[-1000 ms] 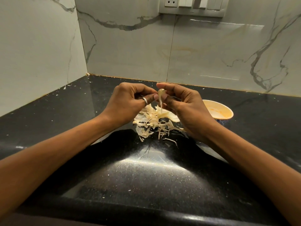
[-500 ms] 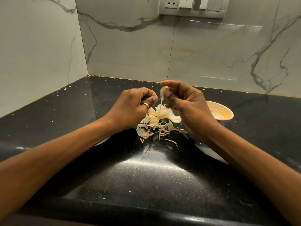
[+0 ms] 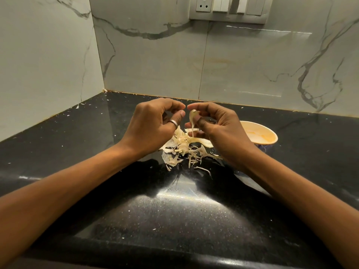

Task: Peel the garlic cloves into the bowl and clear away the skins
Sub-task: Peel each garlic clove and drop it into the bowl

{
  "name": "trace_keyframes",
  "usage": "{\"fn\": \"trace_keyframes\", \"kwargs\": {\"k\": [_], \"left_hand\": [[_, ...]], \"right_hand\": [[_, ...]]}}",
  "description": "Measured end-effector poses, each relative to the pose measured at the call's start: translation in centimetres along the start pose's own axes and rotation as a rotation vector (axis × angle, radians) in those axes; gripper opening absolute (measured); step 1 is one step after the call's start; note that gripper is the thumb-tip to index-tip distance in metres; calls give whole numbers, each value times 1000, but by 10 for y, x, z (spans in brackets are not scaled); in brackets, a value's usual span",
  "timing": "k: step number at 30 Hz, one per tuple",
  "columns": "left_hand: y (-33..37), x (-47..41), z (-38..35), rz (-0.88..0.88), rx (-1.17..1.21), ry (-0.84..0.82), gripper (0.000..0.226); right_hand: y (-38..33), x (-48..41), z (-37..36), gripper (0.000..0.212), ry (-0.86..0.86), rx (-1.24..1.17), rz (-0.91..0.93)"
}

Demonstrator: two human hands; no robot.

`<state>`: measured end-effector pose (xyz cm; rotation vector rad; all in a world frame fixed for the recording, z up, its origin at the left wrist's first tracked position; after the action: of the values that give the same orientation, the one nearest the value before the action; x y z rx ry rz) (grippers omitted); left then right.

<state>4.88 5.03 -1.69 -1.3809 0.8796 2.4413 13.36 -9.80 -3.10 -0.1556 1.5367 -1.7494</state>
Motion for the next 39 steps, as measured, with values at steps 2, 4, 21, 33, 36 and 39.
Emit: {"fn": "trace_keyframes", "kwargs": {"k": [2, 4, 21, 33, 36, 39], "left_hand": [[4, 0, 0, -41, -15, -2, 17], [5, 1, -1, -58, -29, -20, 16], [12, 4, -1, -224, -211, -114, 23], [15, 5, -4, -240, -211, -133, 22], [13, 6, -5, -222, -193, -133, 23], [13, 5, -5, -206, -178, -120, 24]], "right_hand": [[1, 0, -2, 23, -15, 50, 5], [2, 0, -3, 24, -17, 97, 8], [9, -1, -2, 35, 8, 310, 44], [2, 4, -5, 25, -34, 459, 136], [3, 3, -5, 25, -30, 477, 152], [4, 2, -6, 26, -31, 475, 154]]}}
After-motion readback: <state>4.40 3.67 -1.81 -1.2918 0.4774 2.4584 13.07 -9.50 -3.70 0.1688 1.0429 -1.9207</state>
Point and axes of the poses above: each hand's wrist, its own x-axis away from the middle knuckle, its own z-axis out of the back of the hand, y = z × x, the point moved 5 cm from there along -x, towards the middle knuckle, and after that the axes turned 8 degrees about x, right-handed, at the moved point
